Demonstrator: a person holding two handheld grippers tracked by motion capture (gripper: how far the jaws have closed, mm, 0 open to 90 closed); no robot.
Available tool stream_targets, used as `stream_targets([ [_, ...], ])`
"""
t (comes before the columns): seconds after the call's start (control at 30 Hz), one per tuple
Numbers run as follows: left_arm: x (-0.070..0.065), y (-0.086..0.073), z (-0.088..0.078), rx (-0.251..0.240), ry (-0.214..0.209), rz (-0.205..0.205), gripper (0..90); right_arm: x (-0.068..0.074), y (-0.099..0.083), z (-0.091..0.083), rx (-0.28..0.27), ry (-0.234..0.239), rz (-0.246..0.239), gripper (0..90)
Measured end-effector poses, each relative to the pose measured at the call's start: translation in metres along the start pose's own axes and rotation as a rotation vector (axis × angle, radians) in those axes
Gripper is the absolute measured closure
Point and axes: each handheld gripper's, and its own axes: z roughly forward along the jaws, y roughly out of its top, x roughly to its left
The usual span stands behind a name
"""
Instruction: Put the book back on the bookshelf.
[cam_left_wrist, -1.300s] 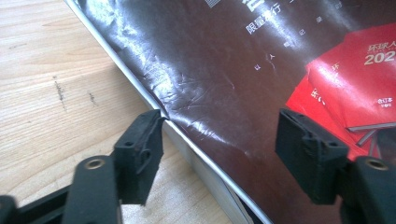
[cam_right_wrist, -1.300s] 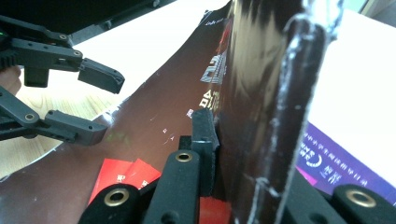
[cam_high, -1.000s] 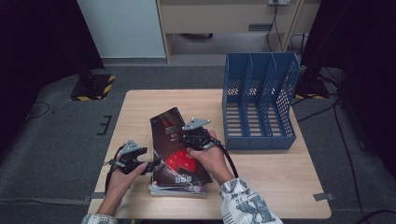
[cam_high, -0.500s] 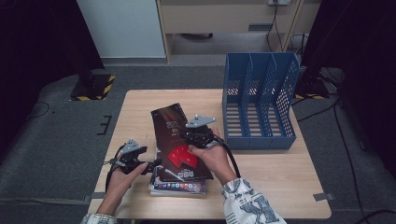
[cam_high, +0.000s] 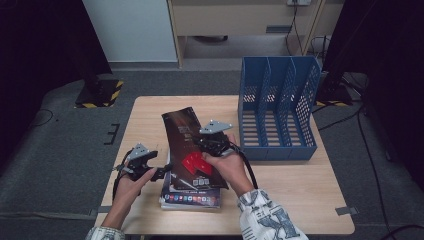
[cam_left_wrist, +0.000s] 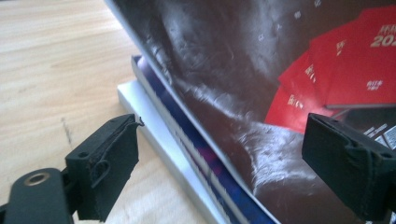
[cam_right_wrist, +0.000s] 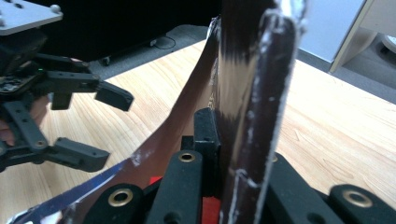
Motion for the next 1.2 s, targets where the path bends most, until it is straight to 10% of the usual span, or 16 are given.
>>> stream_targets([
  [0.47,0.007,0.000,0.016,0.006,-0.054,0.013,16.6,0.006,0.009,-0.003,-0.083,0.012,-0.021,86.7],
  [0.7,0.010,-0.001,0.021,-0.011,-0.094,-0.044,19.4,0.007,0.017,-0.006,-0.135,0.039,-0.022,86.8],
  [1.2,0.016,0.005,0.007,-0.085,-0.081,-0.123,74.3,0.009,0.019,-0.006,-0.174,0.072,-0.038,86.9],
])
